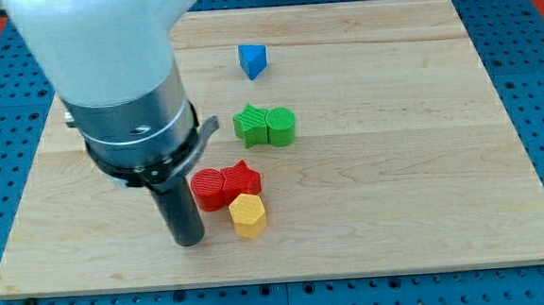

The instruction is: Push the yellow hexagon to the right side of the blue triangle

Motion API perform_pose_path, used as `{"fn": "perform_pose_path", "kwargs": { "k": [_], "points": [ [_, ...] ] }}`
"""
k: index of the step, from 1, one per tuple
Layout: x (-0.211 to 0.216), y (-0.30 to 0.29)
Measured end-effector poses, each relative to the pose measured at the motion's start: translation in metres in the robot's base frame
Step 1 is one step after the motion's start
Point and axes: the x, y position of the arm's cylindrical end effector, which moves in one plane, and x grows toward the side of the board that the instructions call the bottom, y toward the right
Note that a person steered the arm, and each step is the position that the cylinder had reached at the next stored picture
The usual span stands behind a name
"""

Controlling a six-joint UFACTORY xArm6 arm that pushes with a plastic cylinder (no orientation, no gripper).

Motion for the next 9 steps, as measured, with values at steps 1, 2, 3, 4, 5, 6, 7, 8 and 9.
{"fn": "perform_pose_path", "kwargs": {
  "k": [1,2,3,4,5,6,7,8,9],
  "points": [
    [0.000,0.025],
    [-0.001,0.040],
    [-0.002,0.054],
    [-0.003,0.061],
    [-0.010,0.064],
    [-0.018,0.068],
    [-0.020,0.077],
    [-0.020,0.093],
    [-0.023,0.098]
  ]
}}
